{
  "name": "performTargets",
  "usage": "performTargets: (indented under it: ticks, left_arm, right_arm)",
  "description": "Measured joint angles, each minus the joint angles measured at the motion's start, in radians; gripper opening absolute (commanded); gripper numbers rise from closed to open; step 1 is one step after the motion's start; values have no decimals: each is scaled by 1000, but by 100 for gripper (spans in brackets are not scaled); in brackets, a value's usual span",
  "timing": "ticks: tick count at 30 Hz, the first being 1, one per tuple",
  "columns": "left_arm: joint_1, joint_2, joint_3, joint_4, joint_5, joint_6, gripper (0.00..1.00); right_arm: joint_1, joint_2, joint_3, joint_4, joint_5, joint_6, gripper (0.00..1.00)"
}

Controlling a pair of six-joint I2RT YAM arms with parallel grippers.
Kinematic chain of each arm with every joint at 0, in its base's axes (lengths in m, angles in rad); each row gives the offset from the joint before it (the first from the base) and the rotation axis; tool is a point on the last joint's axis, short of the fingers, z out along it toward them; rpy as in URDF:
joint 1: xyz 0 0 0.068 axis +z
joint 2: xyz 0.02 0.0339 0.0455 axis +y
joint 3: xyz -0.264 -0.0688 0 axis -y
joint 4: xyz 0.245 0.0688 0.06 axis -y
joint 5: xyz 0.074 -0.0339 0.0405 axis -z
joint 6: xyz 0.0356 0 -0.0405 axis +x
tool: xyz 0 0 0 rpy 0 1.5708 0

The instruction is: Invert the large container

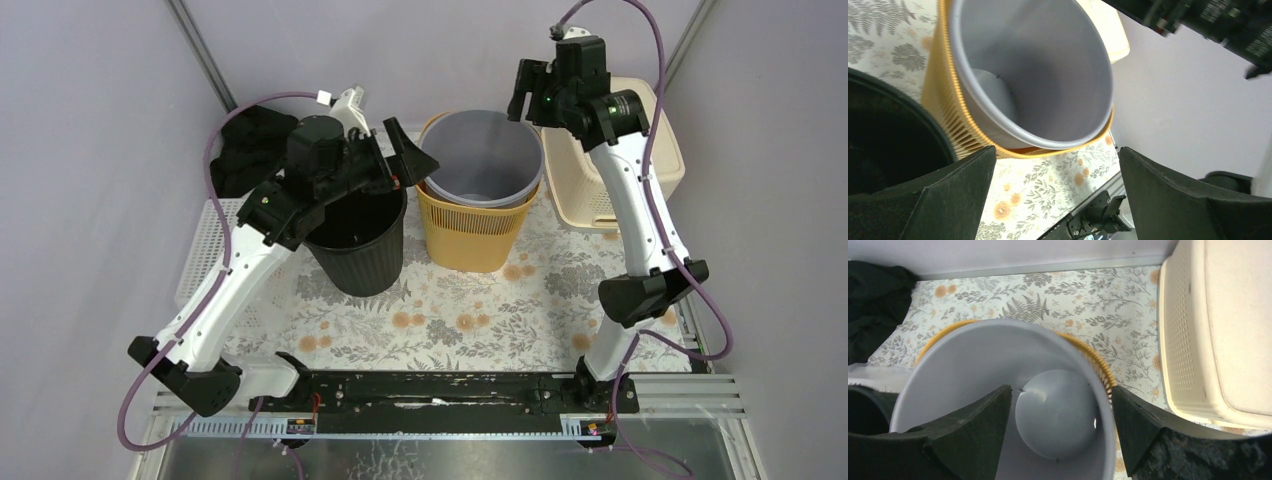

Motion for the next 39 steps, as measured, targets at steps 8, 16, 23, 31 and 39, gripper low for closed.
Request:
performTargets:
  ticks: [8, 16, 23, 31, 39]
  left_arm:
    - [-92, 58, 10, 33, -10, -27, 100]
    - [-109, 89, 8, 37, -38, -34, 100]
    - [-109, 87, -13, 51, -75, -32, 100]
    - [-109, 81, -28, 50, -119, -17, 100]
    - [-109, 71, -58, 51, -141, -12, 100]
  right_arm:
    - [-134, 42, -37, 26, -108, 37, 70]
    - [-238, 43, -98, 95, -206, 84, 65]
    - [-284, 73, -129, 119, -255, 104, 60]
    - [-283, 77, -192, 129, -310, 106, 57]
    - [-283, 74, -266, 157, -333, 109, 57]
